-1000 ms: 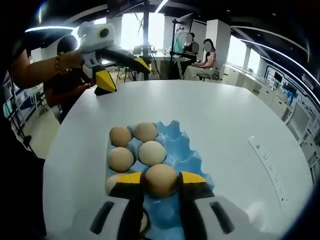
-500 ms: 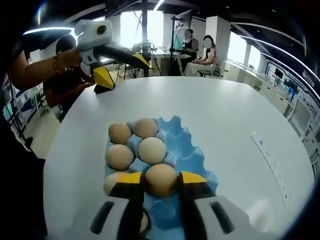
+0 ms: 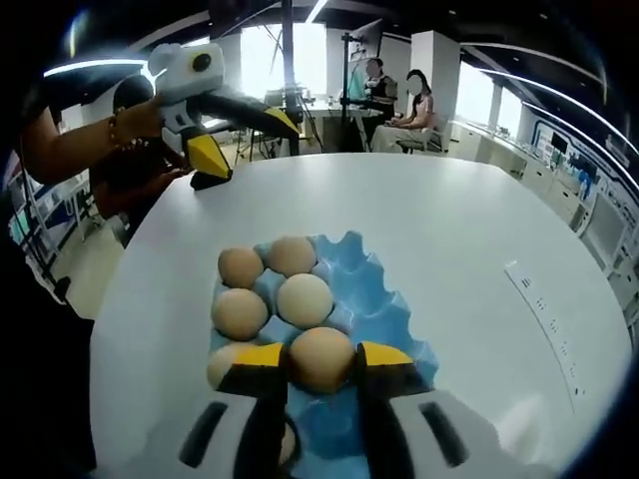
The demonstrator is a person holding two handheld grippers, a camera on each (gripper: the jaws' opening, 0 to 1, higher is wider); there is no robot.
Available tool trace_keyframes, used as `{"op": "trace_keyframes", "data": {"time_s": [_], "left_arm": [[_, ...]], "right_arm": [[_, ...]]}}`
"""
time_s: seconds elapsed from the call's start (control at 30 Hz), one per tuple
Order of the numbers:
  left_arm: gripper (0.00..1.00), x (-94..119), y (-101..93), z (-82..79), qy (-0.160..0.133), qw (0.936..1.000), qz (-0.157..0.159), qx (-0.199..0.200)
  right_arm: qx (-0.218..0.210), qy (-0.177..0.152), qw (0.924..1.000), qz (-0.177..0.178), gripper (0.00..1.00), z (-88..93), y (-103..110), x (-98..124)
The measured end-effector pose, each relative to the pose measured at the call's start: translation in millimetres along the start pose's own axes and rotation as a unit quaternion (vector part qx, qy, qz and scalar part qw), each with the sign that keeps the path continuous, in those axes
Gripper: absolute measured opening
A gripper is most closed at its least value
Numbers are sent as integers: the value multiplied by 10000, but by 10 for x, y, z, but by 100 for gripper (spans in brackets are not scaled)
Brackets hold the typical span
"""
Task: Place the egg into an empty slot of the egg tray after lifting it from the table, then release the egg inside the slot.
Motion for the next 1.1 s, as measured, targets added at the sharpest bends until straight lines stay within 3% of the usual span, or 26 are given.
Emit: {"op": "trace_keyframes", "data": {"time_s": [0.73, 1.1], "left_arm": [[54, -17, -15, -9, 47, 10000, 17, -37], [54, 6, -5, -14, 44, 10000, -6, -30]], "right_arm": [[240, -225, 9993, -194, 28, 28, 8, 14], [81, -476, 9988, -115, 31, 20, -16, 27]]}}
Point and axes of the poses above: the point that each gripper's makers call its tool centre point, and the gripper's own axes: x roughly backward along the fingers, y roughly to its left, z roughly out of its underside, the point moved 2 cm from there along x, roughly backward along the fingers, and after that the axes turned 15 degrees about -x, right-handed, at the moved point
